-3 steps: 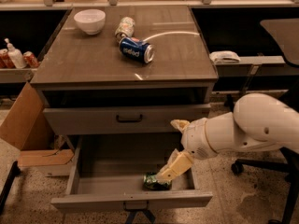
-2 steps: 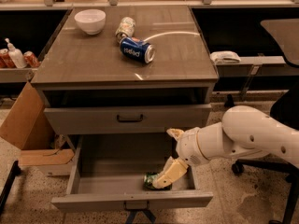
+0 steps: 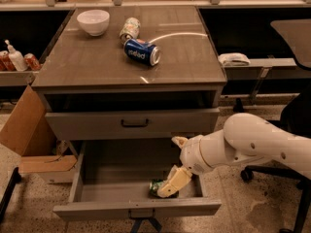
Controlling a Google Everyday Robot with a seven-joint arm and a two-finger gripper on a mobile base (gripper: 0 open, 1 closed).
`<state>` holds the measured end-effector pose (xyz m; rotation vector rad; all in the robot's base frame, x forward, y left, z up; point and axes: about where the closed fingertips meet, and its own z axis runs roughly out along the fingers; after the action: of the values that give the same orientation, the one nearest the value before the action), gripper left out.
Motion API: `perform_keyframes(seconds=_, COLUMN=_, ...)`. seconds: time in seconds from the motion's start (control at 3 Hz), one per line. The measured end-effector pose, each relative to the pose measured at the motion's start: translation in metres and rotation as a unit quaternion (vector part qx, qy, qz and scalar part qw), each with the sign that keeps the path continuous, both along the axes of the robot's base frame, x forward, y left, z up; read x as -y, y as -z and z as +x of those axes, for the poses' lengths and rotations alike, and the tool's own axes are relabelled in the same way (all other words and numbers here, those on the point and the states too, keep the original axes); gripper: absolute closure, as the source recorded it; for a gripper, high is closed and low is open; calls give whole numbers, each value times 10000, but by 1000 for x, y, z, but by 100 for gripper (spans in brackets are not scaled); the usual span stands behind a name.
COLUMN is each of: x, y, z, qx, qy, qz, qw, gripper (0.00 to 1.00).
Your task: Pick green can from middle drawer and place on counter
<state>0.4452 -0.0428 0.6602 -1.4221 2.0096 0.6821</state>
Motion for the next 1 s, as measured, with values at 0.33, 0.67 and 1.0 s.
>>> perform_keyframes(seconds=0.33, x=3, y=35, z=3, qx=-96, qy=-3, qz=-267, qw=9996, gripper=0)
perform_keyframes(seconds=0.67, x=8, y=69, z=8, qx=-131, qy=-38, qz=-462, qw=9988, gripper=0)
perform_keyframes(seconds=1.0, x=12, y=100, z=20, qx=-131, qy=-22, qz=-483, qw=9987, gripper=0)
